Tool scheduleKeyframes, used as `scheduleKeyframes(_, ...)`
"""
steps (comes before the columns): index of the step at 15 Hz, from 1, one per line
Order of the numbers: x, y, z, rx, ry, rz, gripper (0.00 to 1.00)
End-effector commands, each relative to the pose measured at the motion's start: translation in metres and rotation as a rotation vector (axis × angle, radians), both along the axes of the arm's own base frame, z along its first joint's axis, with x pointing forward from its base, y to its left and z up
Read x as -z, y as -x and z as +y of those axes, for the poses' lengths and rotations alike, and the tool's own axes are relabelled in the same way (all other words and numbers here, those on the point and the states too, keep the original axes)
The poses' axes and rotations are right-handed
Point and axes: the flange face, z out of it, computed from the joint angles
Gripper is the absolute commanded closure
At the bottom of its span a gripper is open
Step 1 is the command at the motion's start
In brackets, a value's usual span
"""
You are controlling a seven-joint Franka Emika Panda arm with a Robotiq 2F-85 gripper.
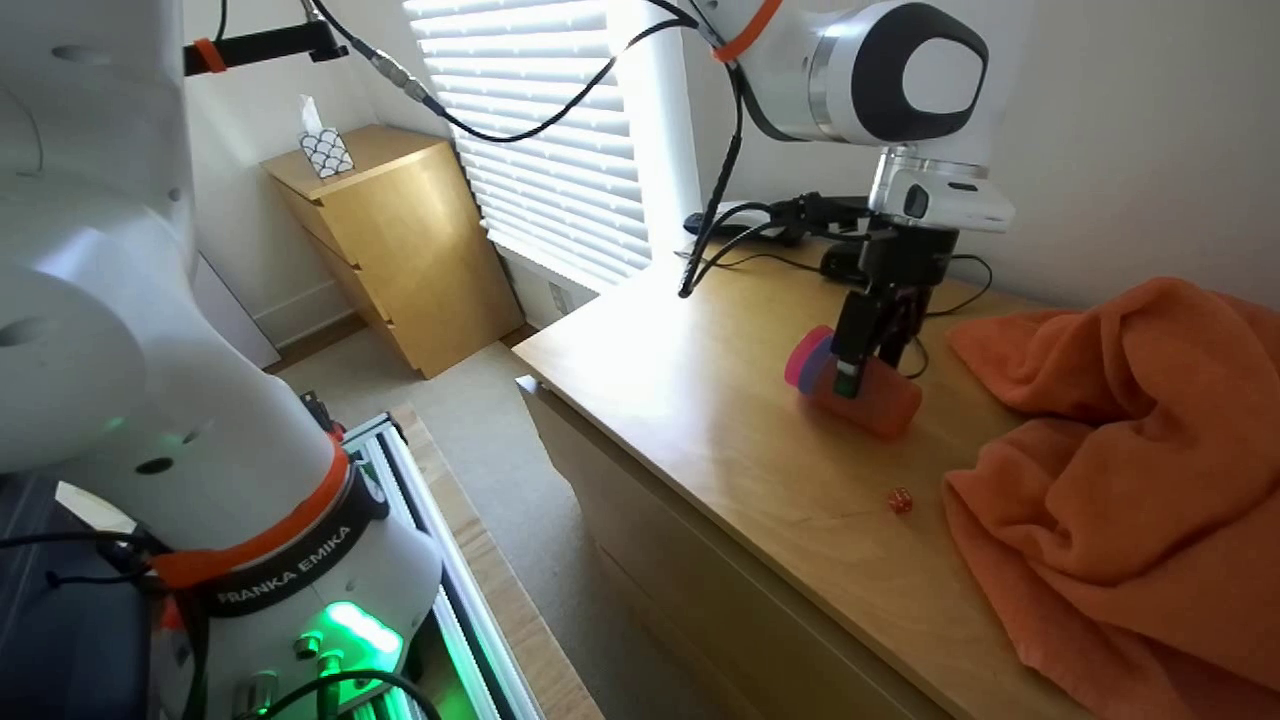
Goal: Turn the stacked up plastic cups over
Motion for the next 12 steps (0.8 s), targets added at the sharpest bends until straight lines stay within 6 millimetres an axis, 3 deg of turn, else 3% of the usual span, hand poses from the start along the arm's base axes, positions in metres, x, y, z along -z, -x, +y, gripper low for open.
scheduleKeyframes(1, 0.004, -0.007, 0.004, -0.004, -0.007, 0.008, 0.34)
scheduleKeyframes(3, 0.000, -0.013, 0.010, -0.019, -0.001, 0.000, 0.45)
scheduleKeyframes(6, 0.001, -0.019, 0.029, -0.039, -0.018, -0.028, 0.45)
scheduleKeyframes(12, -0.009, -0.027, 0.090, -0.075, -0.047, -0.053, 0.45)
